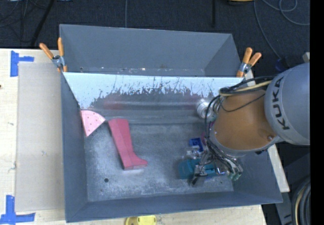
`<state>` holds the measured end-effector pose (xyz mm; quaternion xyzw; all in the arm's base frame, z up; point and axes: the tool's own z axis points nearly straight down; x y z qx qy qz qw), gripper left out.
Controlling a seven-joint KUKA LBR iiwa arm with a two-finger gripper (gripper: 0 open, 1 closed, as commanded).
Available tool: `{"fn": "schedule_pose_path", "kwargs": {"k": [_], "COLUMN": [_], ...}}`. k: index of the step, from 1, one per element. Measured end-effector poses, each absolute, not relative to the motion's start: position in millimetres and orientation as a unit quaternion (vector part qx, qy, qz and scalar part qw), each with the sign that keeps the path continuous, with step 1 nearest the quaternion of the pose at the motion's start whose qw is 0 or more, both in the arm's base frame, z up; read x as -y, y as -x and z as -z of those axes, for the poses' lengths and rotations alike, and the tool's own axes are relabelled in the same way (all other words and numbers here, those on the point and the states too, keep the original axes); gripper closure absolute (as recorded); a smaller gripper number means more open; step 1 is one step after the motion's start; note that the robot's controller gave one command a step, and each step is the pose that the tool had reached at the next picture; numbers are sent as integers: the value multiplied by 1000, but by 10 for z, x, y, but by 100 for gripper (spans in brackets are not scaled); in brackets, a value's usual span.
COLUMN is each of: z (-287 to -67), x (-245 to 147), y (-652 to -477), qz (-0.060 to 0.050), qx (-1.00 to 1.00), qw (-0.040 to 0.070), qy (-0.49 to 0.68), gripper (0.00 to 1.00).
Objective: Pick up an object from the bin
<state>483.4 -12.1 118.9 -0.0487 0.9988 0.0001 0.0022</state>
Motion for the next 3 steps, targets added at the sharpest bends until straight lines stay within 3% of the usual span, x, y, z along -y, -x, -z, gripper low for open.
{"fn": "schedule_pose_path", "kwargs": {"k": [1,2,3], "z": [-1325,-1378,-1445], "x": [63,159,215], "y": [-4807,-5010,-4827], "qz": [-1,0,-1], "qx": [-999,-998,-998], "qw": [-10,5,-10], "qy": [54,61,61], "gripper": [100,100,100]}}
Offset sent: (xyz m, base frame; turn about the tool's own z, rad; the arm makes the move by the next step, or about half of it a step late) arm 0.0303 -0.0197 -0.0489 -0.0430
